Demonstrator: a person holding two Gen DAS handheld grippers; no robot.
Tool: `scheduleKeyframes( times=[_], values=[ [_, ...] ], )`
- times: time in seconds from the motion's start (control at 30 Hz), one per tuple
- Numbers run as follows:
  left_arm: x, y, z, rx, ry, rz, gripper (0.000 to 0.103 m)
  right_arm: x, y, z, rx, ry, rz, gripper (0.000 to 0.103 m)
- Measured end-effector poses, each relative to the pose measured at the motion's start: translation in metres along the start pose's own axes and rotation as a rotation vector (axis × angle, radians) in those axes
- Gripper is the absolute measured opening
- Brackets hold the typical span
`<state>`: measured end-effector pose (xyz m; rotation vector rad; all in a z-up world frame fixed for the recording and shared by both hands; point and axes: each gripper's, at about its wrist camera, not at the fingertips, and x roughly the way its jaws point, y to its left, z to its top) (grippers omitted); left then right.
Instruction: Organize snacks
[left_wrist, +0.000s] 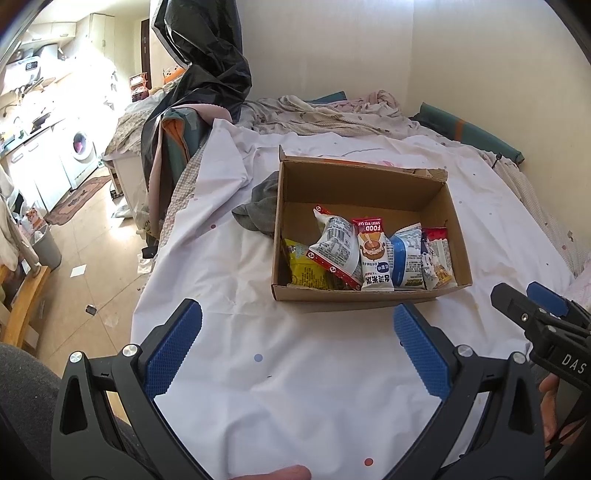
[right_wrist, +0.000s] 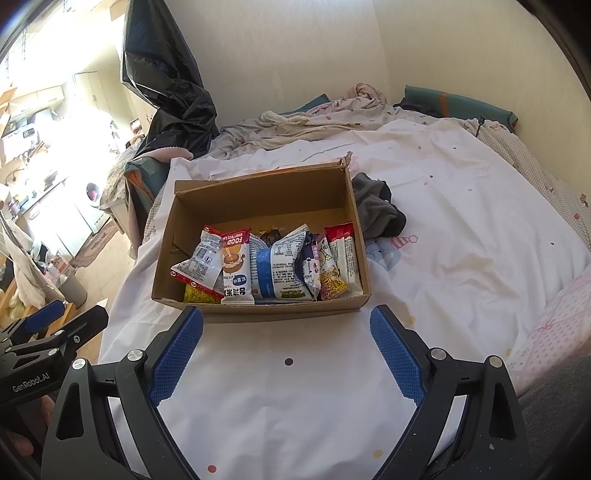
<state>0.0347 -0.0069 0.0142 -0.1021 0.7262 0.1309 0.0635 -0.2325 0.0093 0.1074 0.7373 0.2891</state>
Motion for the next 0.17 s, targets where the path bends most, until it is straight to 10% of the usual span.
scheduleKeyframes(
  times=[0.17],
  values=[
    [0.0013,0.0015,-0.0007,-0.001,0.002,-0.001,0.102,0.0001,0.0,0.0004,0.001,-0.001,0.002,0.094]
  ],
)
